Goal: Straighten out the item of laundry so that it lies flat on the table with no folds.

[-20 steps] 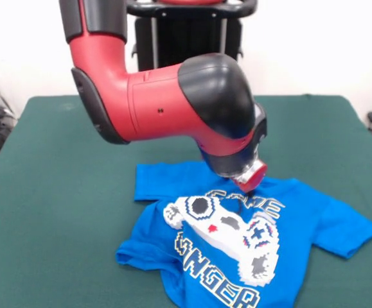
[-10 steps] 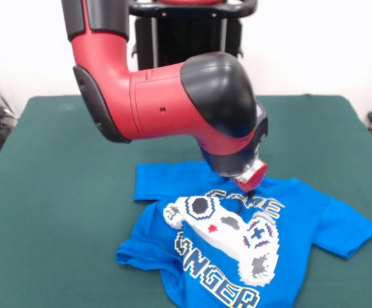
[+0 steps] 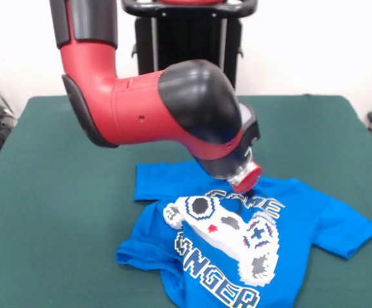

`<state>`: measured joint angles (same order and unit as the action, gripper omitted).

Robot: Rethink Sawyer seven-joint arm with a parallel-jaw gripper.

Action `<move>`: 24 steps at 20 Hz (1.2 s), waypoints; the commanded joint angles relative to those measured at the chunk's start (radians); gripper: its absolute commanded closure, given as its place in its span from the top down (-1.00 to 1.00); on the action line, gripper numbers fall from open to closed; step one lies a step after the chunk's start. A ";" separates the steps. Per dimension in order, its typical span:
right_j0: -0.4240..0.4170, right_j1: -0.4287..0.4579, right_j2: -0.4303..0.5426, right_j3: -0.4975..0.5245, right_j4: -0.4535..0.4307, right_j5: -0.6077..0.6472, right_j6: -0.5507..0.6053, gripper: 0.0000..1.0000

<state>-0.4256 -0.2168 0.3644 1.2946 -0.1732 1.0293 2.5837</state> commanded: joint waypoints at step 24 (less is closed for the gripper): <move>0.215 0.103 -0.093 0.300 0.343 0.135 0.266 1.00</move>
<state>-0.2807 -0.1480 0.3071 1.4580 0.1146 1.0663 2.5839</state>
